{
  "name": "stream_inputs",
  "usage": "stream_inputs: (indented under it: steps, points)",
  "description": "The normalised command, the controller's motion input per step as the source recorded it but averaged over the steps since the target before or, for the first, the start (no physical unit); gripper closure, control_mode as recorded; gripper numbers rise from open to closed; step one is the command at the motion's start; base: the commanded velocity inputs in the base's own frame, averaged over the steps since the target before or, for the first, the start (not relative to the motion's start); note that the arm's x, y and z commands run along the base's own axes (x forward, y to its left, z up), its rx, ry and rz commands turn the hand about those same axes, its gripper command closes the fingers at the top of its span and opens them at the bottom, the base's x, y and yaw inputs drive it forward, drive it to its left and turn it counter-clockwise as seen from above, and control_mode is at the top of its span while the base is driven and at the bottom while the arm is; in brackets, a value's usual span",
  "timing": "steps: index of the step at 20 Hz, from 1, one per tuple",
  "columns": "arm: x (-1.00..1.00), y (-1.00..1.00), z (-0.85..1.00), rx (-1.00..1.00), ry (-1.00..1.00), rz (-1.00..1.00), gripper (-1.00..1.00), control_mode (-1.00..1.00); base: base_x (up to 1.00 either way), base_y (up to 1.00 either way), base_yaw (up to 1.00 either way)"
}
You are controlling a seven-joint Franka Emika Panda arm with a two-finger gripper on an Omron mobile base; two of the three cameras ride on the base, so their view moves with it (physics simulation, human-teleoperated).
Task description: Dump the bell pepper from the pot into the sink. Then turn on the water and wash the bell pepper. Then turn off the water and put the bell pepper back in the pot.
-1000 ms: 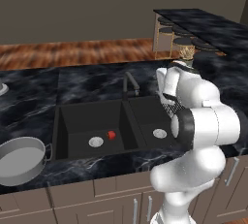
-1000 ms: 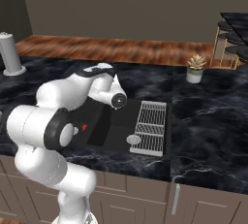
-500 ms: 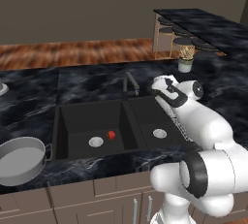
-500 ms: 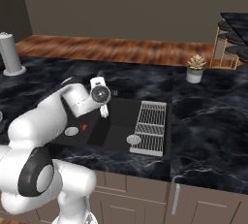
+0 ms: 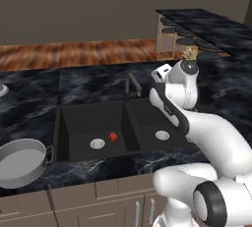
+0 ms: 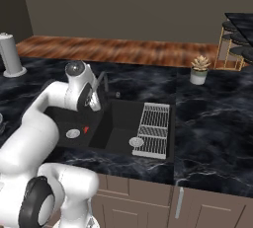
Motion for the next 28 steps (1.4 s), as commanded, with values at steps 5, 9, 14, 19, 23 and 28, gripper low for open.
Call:
stream_inputs:
  steps: [5, 9, 14, 19, 23, 28]
  points:
    - [-0.08, 0.25, 0.03, -0.12, 0.00, 0.20, -1.00, -1.00, 0.00, 0.00, 0.00]
    - [-0.26, 0.28, 0.00, -0.12, -0.01, 0.26, -1.00, -1.00, 0.00, 0.00, 0.00]
    - [-0.39, 0.32, 0.00, -0.04, -0.01, 0.13, -1.00, -1.00, 0.00, 0.00, 0.00]
    - [-0.33, 0.39, 0.00, -0.01, 0.05, -0.07, -1.00, -1.00, 0.00, 0.00, 0.00]
    - [-0.11, 0.44, 0.00, 0.00, 0.18, -0.19, -1.00, -1.00, 0.00, 0.00, 0.00]
    - [0.00, 0.23, -0.01, 0.00, 0.11, -0.19, -1.00, -1.00, 0.00, 0.00, 0.00]
